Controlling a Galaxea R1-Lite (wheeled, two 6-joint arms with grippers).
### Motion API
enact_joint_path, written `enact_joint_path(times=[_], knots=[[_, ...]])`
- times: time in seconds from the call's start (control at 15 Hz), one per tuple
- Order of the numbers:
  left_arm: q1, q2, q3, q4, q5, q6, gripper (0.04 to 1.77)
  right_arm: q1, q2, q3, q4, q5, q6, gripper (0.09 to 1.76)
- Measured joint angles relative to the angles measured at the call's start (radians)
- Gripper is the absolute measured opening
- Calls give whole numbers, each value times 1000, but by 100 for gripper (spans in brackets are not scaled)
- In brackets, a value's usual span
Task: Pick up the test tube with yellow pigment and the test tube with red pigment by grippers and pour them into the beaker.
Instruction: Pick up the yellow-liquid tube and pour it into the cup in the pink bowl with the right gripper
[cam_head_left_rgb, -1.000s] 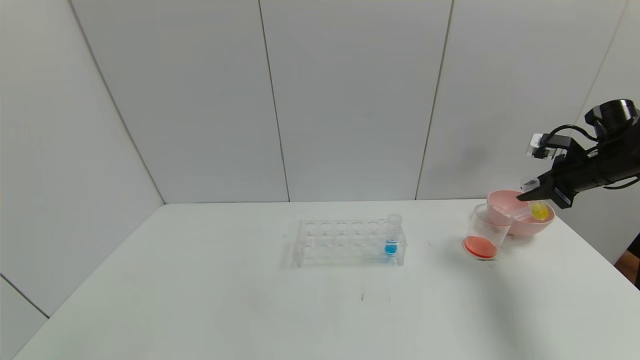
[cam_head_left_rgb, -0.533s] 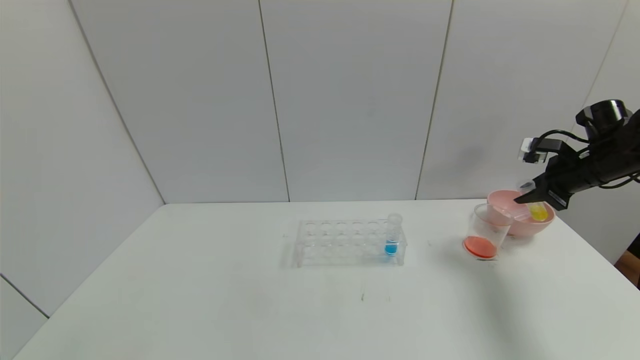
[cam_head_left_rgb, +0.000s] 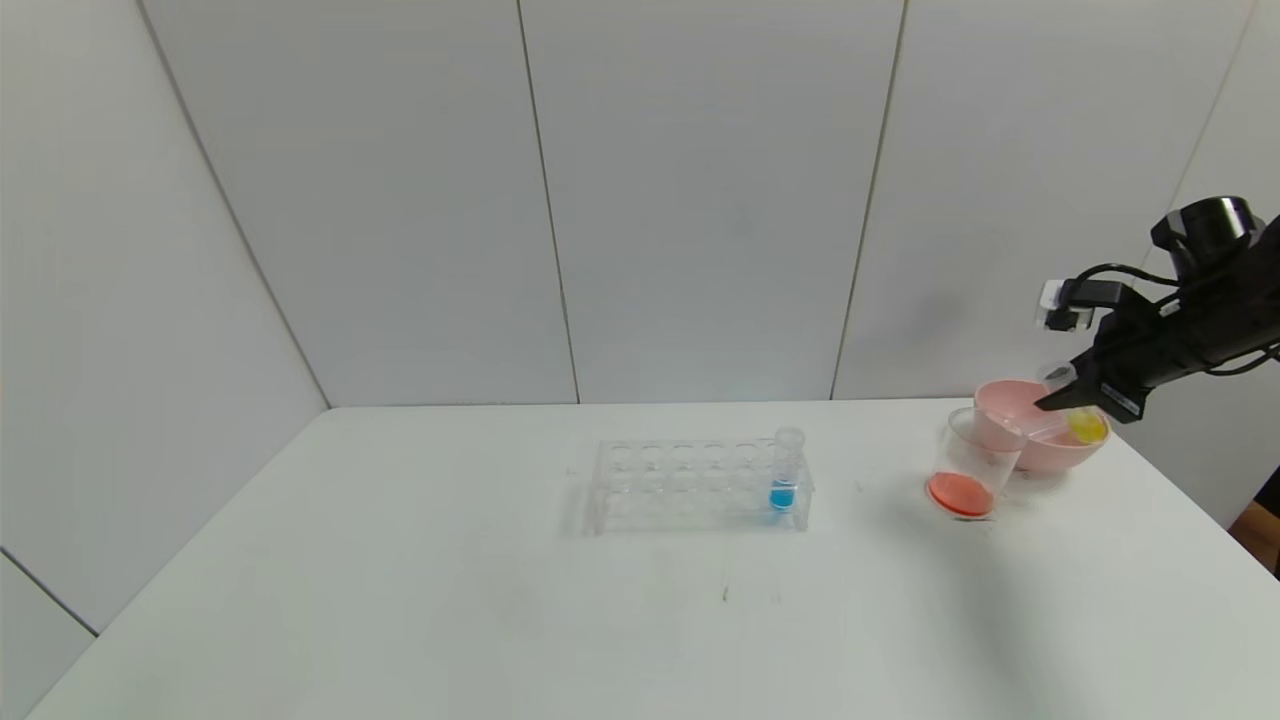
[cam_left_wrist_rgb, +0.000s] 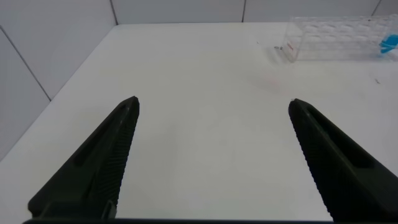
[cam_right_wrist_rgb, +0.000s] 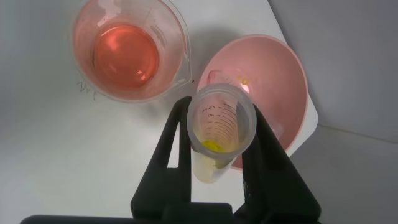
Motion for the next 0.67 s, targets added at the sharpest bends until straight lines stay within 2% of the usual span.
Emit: enact_joint_path(times=[0.67], knots=[[0, 0, 0, 0, 0, 0, 172, 59, -17, -1, -11, -225, -70, 52]])
